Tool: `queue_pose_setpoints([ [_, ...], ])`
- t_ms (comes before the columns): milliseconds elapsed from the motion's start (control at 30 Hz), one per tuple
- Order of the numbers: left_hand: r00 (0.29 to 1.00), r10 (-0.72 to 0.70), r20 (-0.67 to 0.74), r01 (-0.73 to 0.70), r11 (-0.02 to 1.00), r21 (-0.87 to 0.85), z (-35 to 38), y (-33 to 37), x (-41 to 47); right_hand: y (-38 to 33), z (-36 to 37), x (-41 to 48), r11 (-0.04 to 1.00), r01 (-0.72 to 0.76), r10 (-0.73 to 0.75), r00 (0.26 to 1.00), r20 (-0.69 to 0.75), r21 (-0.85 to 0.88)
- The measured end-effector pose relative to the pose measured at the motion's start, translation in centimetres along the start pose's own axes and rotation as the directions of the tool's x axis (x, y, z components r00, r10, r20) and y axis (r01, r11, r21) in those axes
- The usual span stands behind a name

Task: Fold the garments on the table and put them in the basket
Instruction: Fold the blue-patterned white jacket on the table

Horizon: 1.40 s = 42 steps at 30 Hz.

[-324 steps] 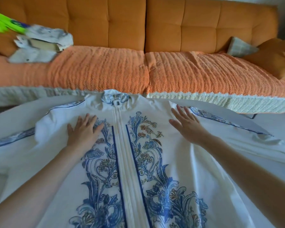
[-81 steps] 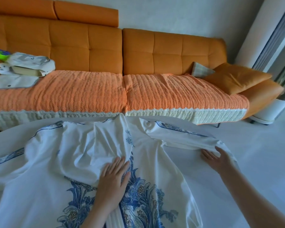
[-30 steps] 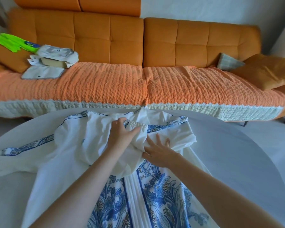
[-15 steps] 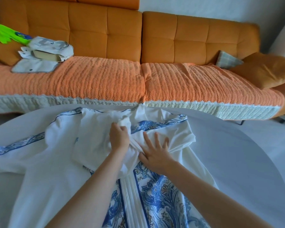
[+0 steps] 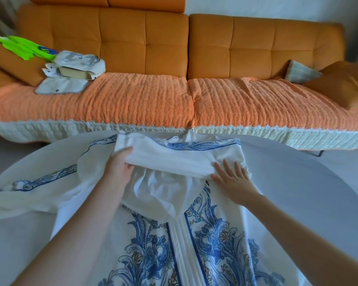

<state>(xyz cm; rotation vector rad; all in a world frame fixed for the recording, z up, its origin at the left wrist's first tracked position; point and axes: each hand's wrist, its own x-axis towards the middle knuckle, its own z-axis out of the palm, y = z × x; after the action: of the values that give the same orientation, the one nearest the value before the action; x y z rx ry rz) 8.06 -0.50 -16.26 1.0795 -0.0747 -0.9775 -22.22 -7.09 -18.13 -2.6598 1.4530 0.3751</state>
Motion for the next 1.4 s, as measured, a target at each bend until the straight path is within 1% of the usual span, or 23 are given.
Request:
queue_pose_setpoints([
  [100, 0.998, -0.024, -0.062, 0.031, 0.993, 0.114, -2.6, -0.6, 1.0, -0.5, -0.1, -0.1, 0.993, 0.016, -0.014, 1.0, 0.025, -0.113],
  [233, 0.989, 0.124, -0.08, -0.113, 0.984, 0.134, -3.8, -0.5, 1.6, 0.7, -0.9, 0.4, 0.994, -0.055, 0.053, 0.998, -0.03, -0.099],
  [367, 0.977, 0.213, -0.023, -0.2, 0.945, 0.258, -4.4, 0.1, 1.5, 2.0, 0.3, 0.6, 0.989, -0.148, 0.146, 0.988, 0.045, 0.031],
  [467, 0.966, 0.254, 0.044, -0.244, 0.846, 0.475, -5.0, -0.1, 1.4, 2.5, 1.1, 0.7, 0.968, -0.22, 0.222, 0.975, 0.002, 0.12],
  [533, 0.93, 0.361, 0.064, -0.306, 0.67, 0.676, -5.5, -0.3, 1.3, 2.6, 0.8, 0.5, 0.973, -0.22, 0.219, 0.975, 0.032, 0.073],
  [567, 0.882, 0.456, 0.119, -0.355, 0.475, 0.805, -5.7, -0.3, 1.0, 2.4, 0.5, 0.4, 0.975, -0.216, 0.215, 0.976, 0.033, 0.049],
  [600, 0.812, 0.536, 0.23, -0.398, 0.221, 0.89, -5.8, -0.3, 0.7, 2.2, 0.4, 0.4, 0.98, -0.196, 0.195, 0.981, 0.023, 0.039],
  [633, 0.733, 0.573, 0.366, -0.436, -0.017, 0.9, -5.8, -0.3, 0.4, 1.9, 0.1, 0.4, 0.98, -0.185, 0.186, 0.982, -0.01, 0.073],
  [667, 0.668, 0.552, 0.499, -0.481, -0.191, 0.855, -5.6, -0.3, 0.0, 1.5, -0.4, 0.4, 0.98, -0.17, 0.177, 0.982, -0.063, 0.108],
  [700, 0.645, 0.475, 0.599, -0.528, -0.291, 0.798, -5.3, -0.3, -0.1, 1.0, -0.8, 0.6, 0.98, -0.15, 0.165, 0.981, -0.105, 0.133],
  [767, 0.709, 0.242, 0.663, -0.55, -0.4, 0.734, -5.2, -0.7, -0.1, -0.1, -1.0, 1.2, 0.99, -0.088, 0.103, 0.984, -0.143, 0.111],
  [833, 0.848, 0.031, 0.529, -0.448, -0.491, 0.747, -5.8, -1.2, 0.4, -0.8, -0.4, 1.6, 0.996, -0.05, 0.054, 0.997, -0.06, 0.076],
  [867, 0.895, -0.018, 0.445, -0.389, -0.519, 0.761, -6.0, -1.2, 0.6, -1.2, -0.2, 1.7, 0.995, -0.038, 0.037, 0.999, 0.005, 0.091],
  [933, 0.921, -0.041, 0.387, -0.352, -0.51, 0.785, -6.1, -1.2, 0.8, -1.0, 0.3, 1.8, 0.99, -0.041, 0.035, 0.998, 0.05, 0.135],
  [967, 0.917, -0.033, 0.397, -0.366, -0.465, 0.806, -5.9, -1.0, 0.8, -0.8, 0.5, 1.9, 0.992, -0.046, 0.04, 0.998, 0.05, 0.12],
  [1033, 0.892, 0.087, 0.443, -0.406, -0.278, 0.871, -5.9, -0.1, 0.6, -0.6, 0.2, 2.0, 1.0, -0.009, 0.007, 0.997, 0.079, 0.027],
  [1067, 0.867, 0.214, 0.45, -0.425, -0.155, 0.892, -6.4, 0.5, 0.6, -0.8, 0.0, 1.9, 1.0, 0.008, -0.006, 0.996, 0.084, -0.019],
  [1100, 0.835, 0.348, 0.426, -0.447, -0.023, 0.894, -7.2, 1.2, 0.7, -1.1, -0.3, 1.8, 1.0, 0.006, -0.008, 0.999, 0.05, 0.024],
  [1133, 0.812, 0.453, 0.368, -0.454, 0.093, 0.886, -8.0, 2.2, 0.5, -1.8, -0.6, 1.8, 0.997, 0.014, -0.014, 1.0, 0.002, 0.072],
  [1200, 0.82, 0.534, 0.204, -0.384, 0.249, 0.889, -10.1, 4.0, -0.1, -4.1, -1.1, 1.9, 0.99, 0.083, -0.071, 0.992, -0.103, 0.115],
  [1233, 0.835, 0.534, 0.131, -0.327, 0.291, 0.899, -11.3, 4.8, -0.6, -5.7, -1.5, 1.9, 0.982, 0.144, -0.128, 0.983, -0.13, 0.123],
  [1333, 0.839, 0.544, 0.006, -0.209, 0.313, 0.927, -15.3, 6.7, -1.7, -11.3, -2.6, 1.7, 0.925, 0.303, -0.278, 0.951, -0.136, 0.229],
  [1400, 0.843, 0.53, -0.088, -0.184, 0.438, 0.88, -17.7, 7.7, -2.4, -15.0, -3.1, 1.5, 0.887, 0.371, -0.355, 0.929, -0.109, 0.274],
])
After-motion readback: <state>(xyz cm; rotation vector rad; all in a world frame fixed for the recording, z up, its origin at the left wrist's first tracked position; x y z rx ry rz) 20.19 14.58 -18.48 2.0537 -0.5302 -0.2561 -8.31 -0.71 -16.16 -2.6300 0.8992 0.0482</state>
